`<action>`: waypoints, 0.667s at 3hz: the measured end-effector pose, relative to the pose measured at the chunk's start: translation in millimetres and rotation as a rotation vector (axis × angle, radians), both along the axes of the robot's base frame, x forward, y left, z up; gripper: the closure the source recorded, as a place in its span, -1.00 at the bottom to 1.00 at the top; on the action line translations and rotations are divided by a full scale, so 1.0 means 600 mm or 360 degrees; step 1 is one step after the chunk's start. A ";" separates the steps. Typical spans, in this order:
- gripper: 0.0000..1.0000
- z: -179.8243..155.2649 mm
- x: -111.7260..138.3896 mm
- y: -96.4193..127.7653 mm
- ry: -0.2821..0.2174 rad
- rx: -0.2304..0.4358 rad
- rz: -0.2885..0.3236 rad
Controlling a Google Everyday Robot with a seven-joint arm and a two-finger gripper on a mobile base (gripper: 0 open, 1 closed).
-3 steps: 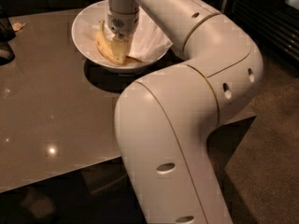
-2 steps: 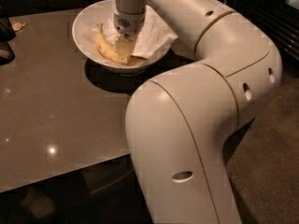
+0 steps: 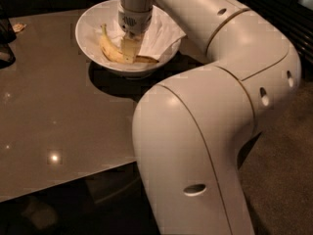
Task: Pick banana from white bowl
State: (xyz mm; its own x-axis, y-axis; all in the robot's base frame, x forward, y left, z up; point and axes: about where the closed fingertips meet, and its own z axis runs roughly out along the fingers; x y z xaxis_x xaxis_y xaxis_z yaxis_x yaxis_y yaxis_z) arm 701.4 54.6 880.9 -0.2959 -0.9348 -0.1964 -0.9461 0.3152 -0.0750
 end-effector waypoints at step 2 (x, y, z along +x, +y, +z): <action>1.00 0.078 -0.012 -0.005 -0.0148 0.0074 0.0025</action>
Offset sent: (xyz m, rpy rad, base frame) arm -0.0222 -0.0129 0.0853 0.0753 -0.1462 0.0300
